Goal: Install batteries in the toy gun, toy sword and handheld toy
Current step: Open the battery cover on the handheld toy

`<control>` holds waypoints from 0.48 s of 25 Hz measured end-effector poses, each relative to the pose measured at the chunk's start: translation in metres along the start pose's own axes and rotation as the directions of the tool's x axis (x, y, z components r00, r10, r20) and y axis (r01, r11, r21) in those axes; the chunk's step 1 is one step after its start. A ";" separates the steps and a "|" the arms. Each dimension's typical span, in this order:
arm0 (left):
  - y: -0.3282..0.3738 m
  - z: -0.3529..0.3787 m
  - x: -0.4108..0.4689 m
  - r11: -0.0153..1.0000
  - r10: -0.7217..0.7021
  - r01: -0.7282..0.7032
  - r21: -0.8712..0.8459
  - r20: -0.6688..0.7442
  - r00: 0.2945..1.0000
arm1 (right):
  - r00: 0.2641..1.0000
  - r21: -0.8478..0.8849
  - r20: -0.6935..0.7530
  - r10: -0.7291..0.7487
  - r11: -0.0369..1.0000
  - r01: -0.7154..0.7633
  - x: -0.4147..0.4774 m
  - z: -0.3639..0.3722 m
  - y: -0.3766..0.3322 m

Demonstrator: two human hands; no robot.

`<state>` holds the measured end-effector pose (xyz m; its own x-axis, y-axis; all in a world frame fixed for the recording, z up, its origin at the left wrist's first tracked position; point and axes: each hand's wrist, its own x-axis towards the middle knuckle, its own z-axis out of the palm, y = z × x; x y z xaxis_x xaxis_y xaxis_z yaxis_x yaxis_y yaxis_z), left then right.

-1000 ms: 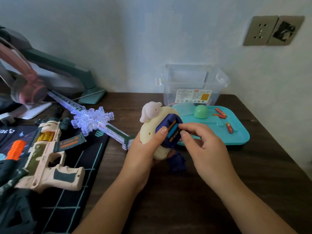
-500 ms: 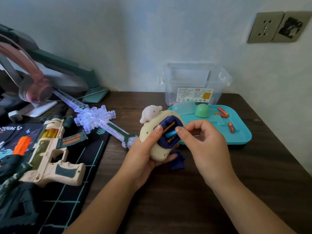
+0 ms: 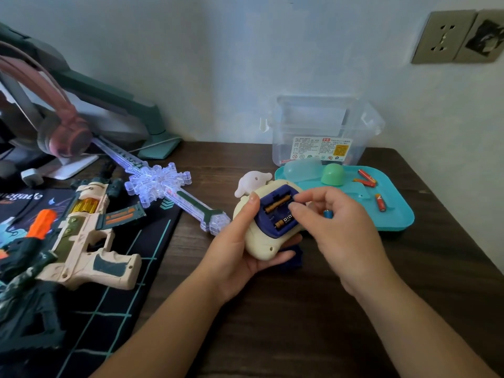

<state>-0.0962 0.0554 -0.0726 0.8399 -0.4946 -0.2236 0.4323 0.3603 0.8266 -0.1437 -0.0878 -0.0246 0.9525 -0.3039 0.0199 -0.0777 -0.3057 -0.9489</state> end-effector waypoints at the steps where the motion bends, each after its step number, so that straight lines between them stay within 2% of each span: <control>1: -0.001 0.001 0.000 1.000 0.009 -0.009 0.018 0.003 1.000 | 0.992 -0.181 -0.017 -0.121 0.977 0.116 0.000 0.004 0.002; 3: -0.002 0.001 0.000 0.998 0.028 -0.028 0.058 -0.002 1.000 | 0.976 -0.308 -0.026 -0.218 0.930 0.200 0.001 0.008 0.005; 12: -0.003 0.000 0.000 0.974 0.139 -0.130 0.187 -0.036 0.990 | 0.957 -0.342 -0.040 -0.289 0.903 0.258 0.005 0.011 0.007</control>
<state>-0.0980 0.0545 -0.0753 0.9029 -0.4112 -0.1252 0.2507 0.2671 0.9305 -0.1362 -0.0816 -0.0342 0.9217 -0.2385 0.3058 0.0752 -0.6637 -0.7442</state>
